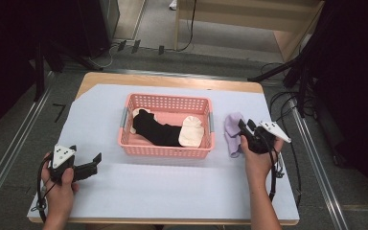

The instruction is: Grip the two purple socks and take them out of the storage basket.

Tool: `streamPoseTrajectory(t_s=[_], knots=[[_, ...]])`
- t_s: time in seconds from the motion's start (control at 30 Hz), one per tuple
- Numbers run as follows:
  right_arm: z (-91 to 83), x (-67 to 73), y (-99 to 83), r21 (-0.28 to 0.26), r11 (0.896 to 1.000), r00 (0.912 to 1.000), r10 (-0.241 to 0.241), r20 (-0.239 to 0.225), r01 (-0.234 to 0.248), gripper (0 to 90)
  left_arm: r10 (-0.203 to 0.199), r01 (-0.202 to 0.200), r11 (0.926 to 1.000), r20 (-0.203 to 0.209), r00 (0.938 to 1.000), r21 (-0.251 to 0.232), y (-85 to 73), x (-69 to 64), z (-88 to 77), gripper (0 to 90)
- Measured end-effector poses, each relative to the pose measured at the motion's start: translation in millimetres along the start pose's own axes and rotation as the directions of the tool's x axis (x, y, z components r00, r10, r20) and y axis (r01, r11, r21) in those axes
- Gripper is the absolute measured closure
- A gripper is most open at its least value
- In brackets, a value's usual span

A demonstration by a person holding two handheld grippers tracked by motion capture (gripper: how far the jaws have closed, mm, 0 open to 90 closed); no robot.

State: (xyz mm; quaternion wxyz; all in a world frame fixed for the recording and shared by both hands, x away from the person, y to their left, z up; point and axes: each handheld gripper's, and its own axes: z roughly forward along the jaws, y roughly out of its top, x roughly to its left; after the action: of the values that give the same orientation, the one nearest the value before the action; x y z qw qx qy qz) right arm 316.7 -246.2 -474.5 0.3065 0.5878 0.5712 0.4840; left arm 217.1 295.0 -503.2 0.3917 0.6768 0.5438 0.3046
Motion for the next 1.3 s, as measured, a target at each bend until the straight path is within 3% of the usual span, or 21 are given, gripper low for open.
streamPoseTrajectory(t_s=[0.13, 0.4, 0.77, 1.03, 1.17, 1.23, 1.3], knots=[[-10.8, -0.9, 4.4, -0.018, 1.0, 0.9999, 0.015, -0.003, -0.015, 39.2, 0.0, 0.0, 1.0, 0.001, 1.0, 0.0, 0.0, 0.2, 0.0, 7.7], [-41.1, -21.7, 2.3, -0.019, 0.999, 0.9983, 0.032, -0.049, -0.033, 30.4, 0.001, -0.001, 1.0, -0.002, 1.0, -0.002, -0.2, -0.3, 0.1, 7.7], [-73.9, -53.2, -22.1, 0.01, 1.0, 0.9994, 0.008, -0.034, -0.008, 28.5, 0.001, -0.001, 1.0, -0.003, 1.0, -0.003, -0.2, -0.3, 0.1, 7.7], [-93.8, -74.5, -48.7, 0.045, 0.998, 0.9995, 0.033, 0.003, -0.033, 28.7, 0.004, -0.004, 1.0, -0.006, 1.0, -0.004, -0.3, -0.9, -0.3, 7.7], [-98.2, -83.9, -62.5, 0.039, 0.999, 0.999, 0.033, 0.029, -0.034, 29.8, 0.005, -0.005, 1.0, -0.008, 1.0, -0.004, -0.3, -1.1, 0.0, 7.7], [-95.9, -86.3, -70.2, 0.019, 1.0, 0.9986, -0.004, 0.053, 0.003, 30.6, 0.004, -0.004, 1.0, -0.008, 1.0, -0.003, -0.3, -1.1, 0.2, 7.7], [-92.6, -86.5, -71.0, 0.054, 0.998, 0.999, 0.017, 0.042, -0.019, 30.8, 0.004, -0.004, 1.0, -0.007, 1.0, -0.004, -0.2, -0.9, 0.2, 7.7]])
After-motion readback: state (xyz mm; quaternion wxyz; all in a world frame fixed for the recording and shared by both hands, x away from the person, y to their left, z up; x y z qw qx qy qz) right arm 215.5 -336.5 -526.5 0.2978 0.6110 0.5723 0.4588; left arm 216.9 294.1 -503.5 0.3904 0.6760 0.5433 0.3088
